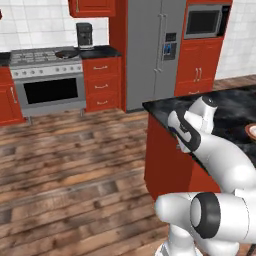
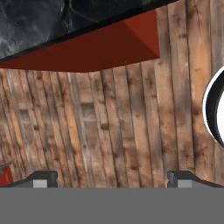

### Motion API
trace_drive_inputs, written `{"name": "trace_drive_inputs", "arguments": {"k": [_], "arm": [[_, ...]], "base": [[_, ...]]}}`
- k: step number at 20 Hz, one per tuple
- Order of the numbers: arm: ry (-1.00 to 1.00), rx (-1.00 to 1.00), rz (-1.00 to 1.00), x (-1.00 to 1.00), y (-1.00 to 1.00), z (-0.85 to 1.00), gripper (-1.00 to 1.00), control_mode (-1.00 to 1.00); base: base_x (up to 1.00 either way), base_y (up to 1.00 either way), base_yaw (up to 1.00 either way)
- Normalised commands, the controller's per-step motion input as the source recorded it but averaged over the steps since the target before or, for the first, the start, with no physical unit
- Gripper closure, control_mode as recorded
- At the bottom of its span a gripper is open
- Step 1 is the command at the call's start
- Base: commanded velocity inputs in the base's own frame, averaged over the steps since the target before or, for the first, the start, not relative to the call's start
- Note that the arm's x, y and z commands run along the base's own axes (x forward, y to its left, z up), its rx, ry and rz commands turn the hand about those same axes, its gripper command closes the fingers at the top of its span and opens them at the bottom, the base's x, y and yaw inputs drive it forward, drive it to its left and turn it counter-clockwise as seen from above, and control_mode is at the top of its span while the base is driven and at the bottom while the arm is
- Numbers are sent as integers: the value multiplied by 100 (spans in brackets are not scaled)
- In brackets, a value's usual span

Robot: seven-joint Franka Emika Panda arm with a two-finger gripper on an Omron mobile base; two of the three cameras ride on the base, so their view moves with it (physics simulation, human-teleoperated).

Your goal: Take the chicken drumsticks from the pan and place one on each plate on the dining counter.

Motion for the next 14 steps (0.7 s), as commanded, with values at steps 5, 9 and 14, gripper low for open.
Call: {"name": "trace_drive_inputs", "arguments": {"k": [5,9,14], "arm": [[0,0,0,0,0,0,-100,100],[0,0,0,0,0,0,-100,100],[0,0,0,0,0,0,-100,100]], "base": [[46,100,-21],[87,100,-21],[100,100,-20]]}}
